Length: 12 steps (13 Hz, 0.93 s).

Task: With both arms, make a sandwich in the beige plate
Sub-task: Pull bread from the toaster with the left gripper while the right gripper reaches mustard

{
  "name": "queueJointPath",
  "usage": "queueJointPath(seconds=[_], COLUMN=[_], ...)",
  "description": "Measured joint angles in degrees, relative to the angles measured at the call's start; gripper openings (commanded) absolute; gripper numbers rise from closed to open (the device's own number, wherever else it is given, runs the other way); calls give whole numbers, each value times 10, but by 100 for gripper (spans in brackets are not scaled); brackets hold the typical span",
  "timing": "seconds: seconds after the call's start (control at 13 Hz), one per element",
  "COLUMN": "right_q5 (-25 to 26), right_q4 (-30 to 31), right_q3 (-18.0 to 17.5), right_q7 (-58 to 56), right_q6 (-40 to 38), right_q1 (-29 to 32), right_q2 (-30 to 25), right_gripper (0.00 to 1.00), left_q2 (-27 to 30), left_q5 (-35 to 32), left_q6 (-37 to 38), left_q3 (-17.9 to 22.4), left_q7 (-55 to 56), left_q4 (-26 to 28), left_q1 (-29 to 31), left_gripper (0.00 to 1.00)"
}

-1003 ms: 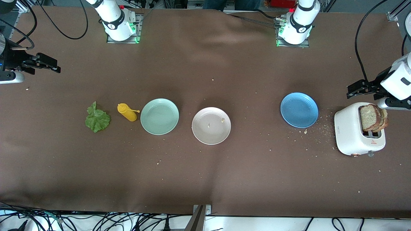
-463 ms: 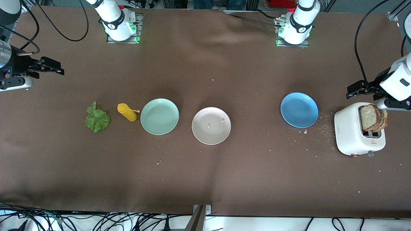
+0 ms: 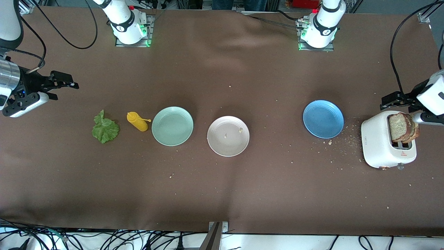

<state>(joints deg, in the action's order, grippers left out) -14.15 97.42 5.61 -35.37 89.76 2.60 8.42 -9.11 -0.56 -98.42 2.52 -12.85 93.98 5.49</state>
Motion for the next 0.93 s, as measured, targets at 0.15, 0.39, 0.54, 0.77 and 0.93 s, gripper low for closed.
queueJointPath(seconds=[0.15,0.39,0.54,0.77,0.93], right_q5=[-66,-139,-181,-245,-281], right_q4=[1,2,3,6,7], right_q3=[26,32,31,32,32], right_q7=[-121,-303,-407,-567,-664], right_q6=[1,-2,-10,-29,-35], right_q1=[15,44,51,66,77], right_q2=[42,111,148,198,233], right_gripper=[100,100,100,100,99], left_q2=[-24,-64,-90,-110,-116], left_q5=[0,0,0,0,0], left_q6=[-20,-56,-75,-87,-94], left_q3=[1,2,2,2,2], left_q7=[-26,-35,-44,-47,-47], left_q4=[0,1,1,0,0], left_q1=[32,63,75,80,80], left_gripper=[100,100,100,100,93])
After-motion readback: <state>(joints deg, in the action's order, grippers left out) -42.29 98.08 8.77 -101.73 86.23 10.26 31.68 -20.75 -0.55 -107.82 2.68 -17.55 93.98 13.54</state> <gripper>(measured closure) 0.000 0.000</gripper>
